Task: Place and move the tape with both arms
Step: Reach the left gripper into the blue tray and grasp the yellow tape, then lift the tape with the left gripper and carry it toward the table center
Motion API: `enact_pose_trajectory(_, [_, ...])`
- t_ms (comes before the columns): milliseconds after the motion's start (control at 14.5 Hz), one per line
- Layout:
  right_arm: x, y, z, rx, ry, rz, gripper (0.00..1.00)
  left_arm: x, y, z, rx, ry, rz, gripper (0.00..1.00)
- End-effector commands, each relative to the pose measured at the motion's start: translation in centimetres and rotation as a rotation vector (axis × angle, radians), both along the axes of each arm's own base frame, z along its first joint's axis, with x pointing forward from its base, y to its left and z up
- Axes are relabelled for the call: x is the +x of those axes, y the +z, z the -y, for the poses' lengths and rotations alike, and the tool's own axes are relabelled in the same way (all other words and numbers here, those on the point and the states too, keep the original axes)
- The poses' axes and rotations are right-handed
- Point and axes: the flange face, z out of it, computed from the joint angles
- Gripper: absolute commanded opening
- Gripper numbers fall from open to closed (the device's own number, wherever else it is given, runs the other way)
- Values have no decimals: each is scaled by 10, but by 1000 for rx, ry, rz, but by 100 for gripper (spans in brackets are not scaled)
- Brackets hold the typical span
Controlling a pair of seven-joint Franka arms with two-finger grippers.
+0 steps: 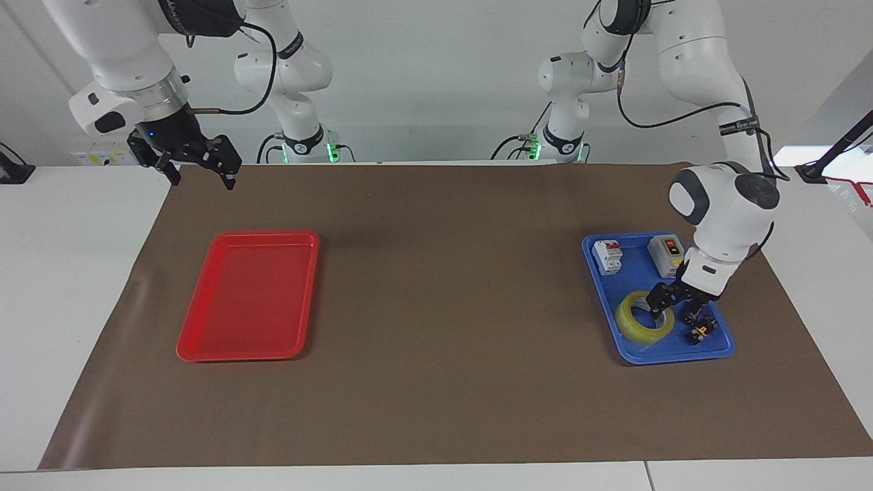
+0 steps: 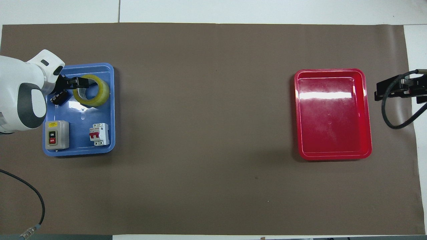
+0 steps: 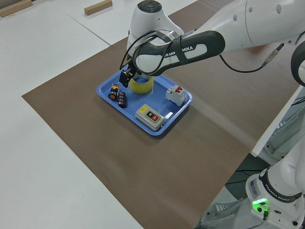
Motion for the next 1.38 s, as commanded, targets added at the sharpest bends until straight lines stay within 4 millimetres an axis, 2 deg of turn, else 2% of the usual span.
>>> enact_pose_trajectory(0, [0, -2, 3, 1, 15, 6, 100, -13, -14, 2, 17, -20, -5, 99])
enact_pose_trajectory(69, [0, -2, 3, 1, 15, 6, 100, -14, -15, 3, 17, -21, -9, 82])
enact_pose_trajectory(138, [0, -2, 3, 1, 15, 6, 100, -15, -15, 2, 19, -24, -12, 20])
enact_pose_trajectory(207, [0, -2, 3, 1, 15, 6, 100, -15, -15, -1, 19, -27, -13, 0])
enact_pose_trajectory(345, [0, -2, 3, 1, 13, 6, 100, -13, -13, 4, 20, -31, -7, 0])
enact_pose_trajectory(483, [0, -2, 3, 1, 15, 6, 100, -13, 1, -1, 20, -24, 5, 0])
enact_pose_trajectory(828, [0, -2, 2, 1, 15, 6, 100, -22, 84, 12, 16, -37, -31, 0])
enact_pose_trajectory(966, [0, -2, 2, 1, 15, 6, 100, -25, 106, 53, 10, -61, -57, 0])
enact_pose_trajectory(1034, [0, -1, 2, 1, 15, 7, 100, -26, 109, 86, 1, -32, -57, 0])
enact_pose_trajectory(1241, [0, -2, 2, 1, 15, 6, 100, -44, 104, 182, 1, 15, -57, 0])
enact_pose_trajectory(1310, [0, -2, 2, 1, 15, 6, 100, -50, 101, 206, 15, 35, -57, 0])
